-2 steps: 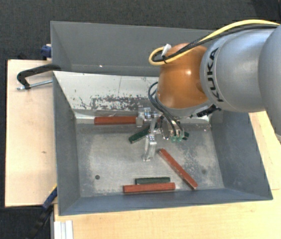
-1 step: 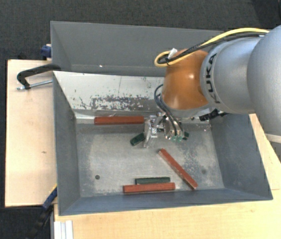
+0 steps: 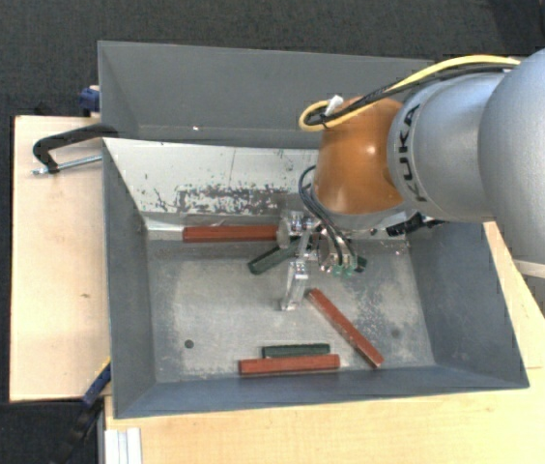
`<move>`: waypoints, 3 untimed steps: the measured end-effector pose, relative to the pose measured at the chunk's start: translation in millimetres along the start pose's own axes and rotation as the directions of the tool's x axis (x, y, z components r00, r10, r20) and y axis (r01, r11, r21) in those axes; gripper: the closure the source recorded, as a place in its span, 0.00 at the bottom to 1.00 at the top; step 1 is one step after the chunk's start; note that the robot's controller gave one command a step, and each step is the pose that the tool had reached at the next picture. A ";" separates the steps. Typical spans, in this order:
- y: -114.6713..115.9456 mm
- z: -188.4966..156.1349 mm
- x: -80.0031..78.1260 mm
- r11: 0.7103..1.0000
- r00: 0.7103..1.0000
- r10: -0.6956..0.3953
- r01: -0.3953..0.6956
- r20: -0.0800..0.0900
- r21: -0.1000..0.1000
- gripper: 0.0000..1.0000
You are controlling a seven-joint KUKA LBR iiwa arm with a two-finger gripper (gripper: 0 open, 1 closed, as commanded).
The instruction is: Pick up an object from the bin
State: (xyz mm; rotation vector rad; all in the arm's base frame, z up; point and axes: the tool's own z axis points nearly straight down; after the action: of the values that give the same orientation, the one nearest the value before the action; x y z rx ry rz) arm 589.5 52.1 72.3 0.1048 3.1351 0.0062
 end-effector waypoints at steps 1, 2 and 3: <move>-11.5 0.0 0.7 0.999 0.999 0.052 -0.052 -0.001 -0.001 0.00; -40.1 0.2 1.7 0.988 0.988 0.156 -0.156 -0.001 0.002 0.00; 16.9 1.6 47.9 0.967 0.967 0.255 -0.255 -0.004 0.004 1.00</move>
Offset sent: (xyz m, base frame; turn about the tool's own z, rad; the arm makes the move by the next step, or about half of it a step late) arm -0.0062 -0.0405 -0.0023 0.1574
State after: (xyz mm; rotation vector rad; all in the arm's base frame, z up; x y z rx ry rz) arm 542.8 72.2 70.6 0.5079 3.1005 0.0026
